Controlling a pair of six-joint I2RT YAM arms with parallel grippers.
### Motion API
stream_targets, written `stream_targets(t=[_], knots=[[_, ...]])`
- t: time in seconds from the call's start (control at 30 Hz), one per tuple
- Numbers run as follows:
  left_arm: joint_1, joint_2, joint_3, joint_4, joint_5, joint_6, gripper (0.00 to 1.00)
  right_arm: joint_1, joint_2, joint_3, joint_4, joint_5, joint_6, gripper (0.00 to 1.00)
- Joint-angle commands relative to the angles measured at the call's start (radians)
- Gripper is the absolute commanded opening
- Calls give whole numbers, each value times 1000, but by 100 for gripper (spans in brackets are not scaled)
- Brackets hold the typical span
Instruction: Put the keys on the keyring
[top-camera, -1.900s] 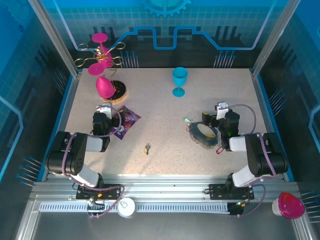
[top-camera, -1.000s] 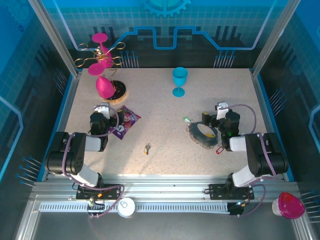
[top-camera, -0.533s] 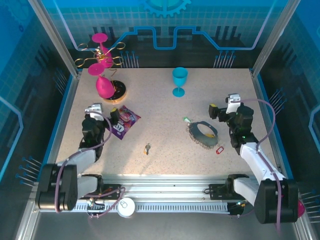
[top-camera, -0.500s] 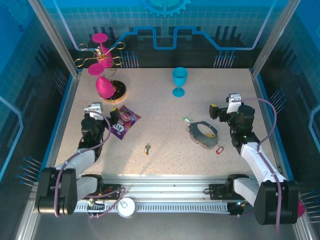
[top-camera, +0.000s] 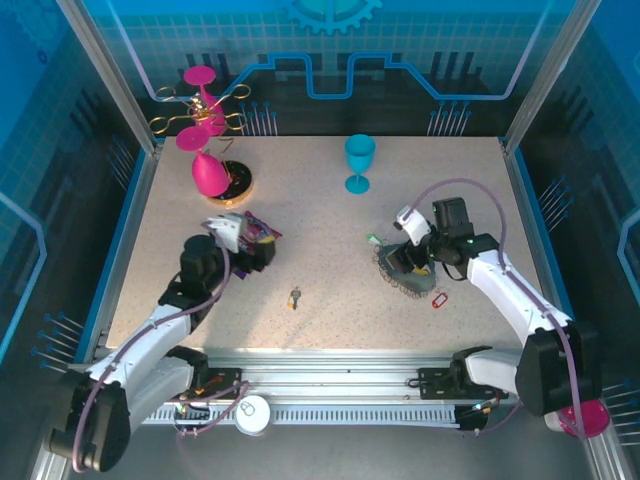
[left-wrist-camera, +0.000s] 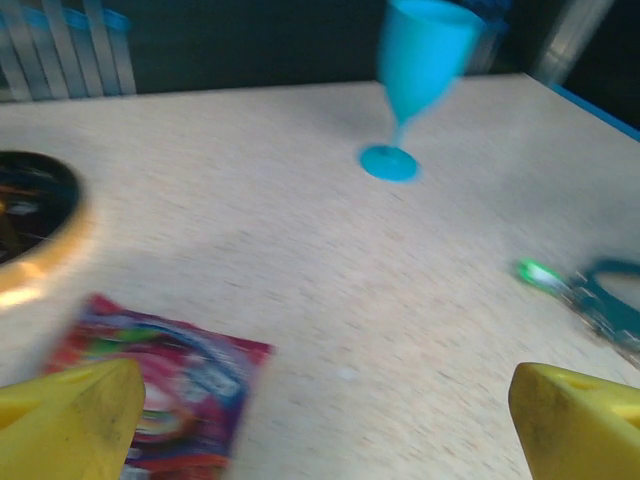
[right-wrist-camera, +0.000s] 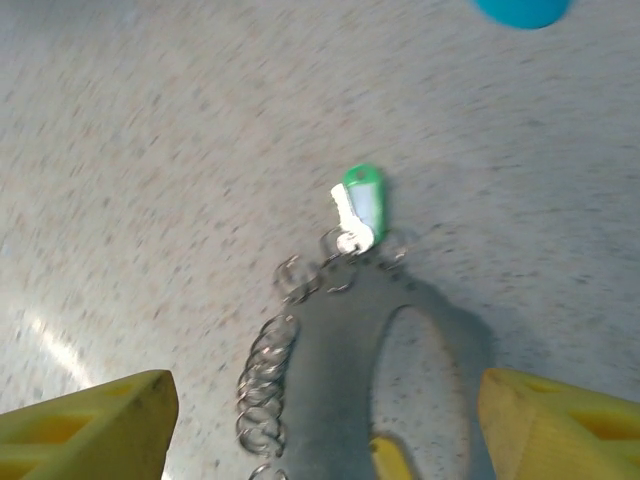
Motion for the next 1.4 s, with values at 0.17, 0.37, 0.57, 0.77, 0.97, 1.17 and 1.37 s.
stream_targets(t=[0.17, 0.37, 0.57, 0.77, 0.97, 1.17, 1.37], knots=[[-127, 116, 52, 26, -63, -102, 93, 12, 162, 89, -127, -120, -412, 65], [-169, 189, 54, 105, -116, -242, 92, 37, 326, 192, -142, -110, -471, 56], [-176, 226, 41, 152, -152, -320, 92, 68, 448, 261, -162, -79, -539, 51], [-178, 230, 40, 139, -152, -334, 92, 83, 521, 302, -164, -44, -577, 50], [-179, 239, 43, 135, -160, -340, 91, 93, 575, 327, -169, -30, -582, 47], [-180, 245, 48, 130, -161, -341, 90, 101, 608, 332, -171, -11, -583, 42], [-182, 234, 41, 119, -169, -347, 90, 113, 618, 309, -162, 9, -590, 36]])
